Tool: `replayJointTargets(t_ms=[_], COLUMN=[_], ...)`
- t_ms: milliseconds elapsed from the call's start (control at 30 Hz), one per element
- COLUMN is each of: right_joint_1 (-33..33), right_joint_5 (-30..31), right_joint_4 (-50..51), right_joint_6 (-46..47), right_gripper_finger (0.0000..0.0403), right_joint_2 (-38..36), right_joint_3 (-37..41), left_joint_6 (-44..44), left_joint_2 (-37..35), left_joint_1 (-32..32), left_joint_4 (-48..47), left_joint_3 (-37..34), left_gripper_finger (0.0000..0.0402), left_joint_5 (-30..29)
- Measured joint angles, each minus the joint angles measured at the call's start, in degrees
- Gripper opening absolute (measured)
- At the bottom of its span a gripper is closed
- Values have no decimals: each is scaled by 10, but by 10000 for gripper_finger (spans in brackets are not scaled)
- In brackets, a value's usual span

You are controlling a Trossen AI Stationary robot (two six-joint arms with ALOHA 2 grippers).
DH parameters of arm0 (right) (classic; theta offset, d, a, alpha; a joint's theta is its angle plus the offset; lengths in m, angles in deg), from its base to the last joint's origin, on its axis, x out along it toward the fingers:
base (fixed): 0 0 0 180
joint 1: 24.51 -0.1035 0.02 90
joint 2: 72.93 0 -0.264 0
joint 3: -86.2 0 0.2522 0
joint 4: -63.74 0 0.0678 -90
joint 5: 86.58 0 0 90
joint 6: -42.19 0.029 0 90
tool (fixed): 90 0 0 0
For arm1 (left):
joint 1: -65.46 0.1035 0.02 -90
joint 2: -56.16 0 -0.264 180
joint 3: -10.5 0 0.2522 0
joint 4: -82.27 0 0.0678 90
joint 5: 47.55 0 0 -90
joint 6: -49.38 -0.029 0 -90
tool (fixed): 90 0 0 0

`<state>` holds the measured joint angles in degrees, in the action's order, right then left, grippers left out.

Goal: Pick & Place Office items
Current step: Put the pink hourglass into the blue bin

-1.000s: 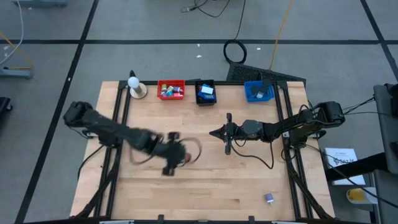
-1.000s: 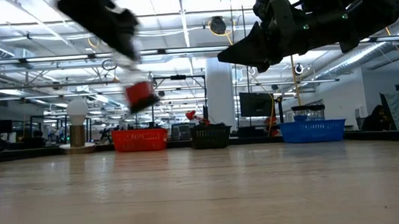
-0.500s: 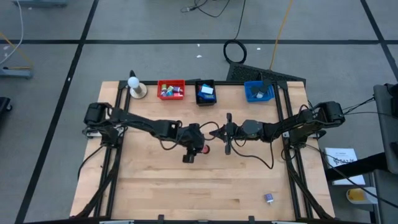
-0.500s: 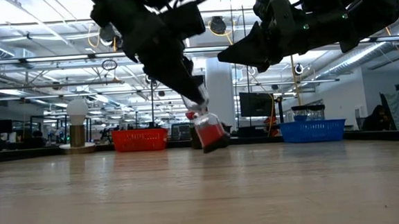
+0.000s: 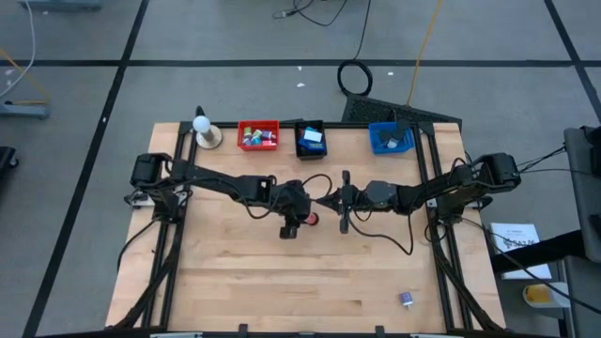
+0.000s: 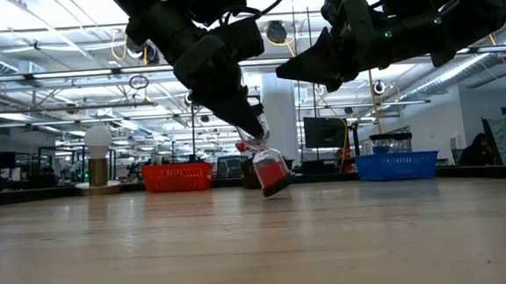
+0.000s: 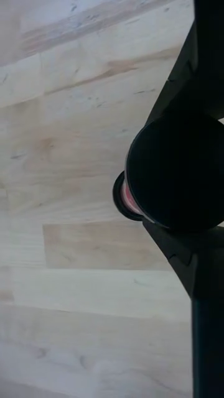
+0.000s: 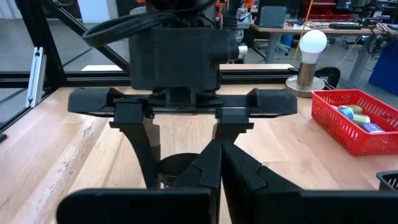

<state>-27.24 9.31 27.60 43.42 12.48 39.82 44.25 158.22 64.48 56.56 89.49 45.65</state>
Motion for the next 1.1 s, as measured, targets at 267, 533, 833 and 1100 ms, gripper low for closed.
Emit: replayJointTargets(t_ms=[267, 533, 833, 1100], right_joint_1=[0, 0, 0, 0], right_joint_5=[0, 0, 0, 0], right_joint_4=[0, 0, 0, 0], right_joint_6=[0, 0, 0, 0], right_gripper_finger=[4, 4, 4, 4], right_joint_2=[0, 0, 0, 0], right_joint_3=[0, 0, 0, 0], left_joint_6=[13, 42, 59, 61], left_joint_2=[-7, -8, -8, -4], left_joint_1=[0, 3, 2, 1], left_joint_4=[-30, -73, -87, -97], left_joint_3=[0, 1, 1, -2], left_gripper_finger=[208, 208, 209, 248], left_joint_5=[0, -1, 9, 12])
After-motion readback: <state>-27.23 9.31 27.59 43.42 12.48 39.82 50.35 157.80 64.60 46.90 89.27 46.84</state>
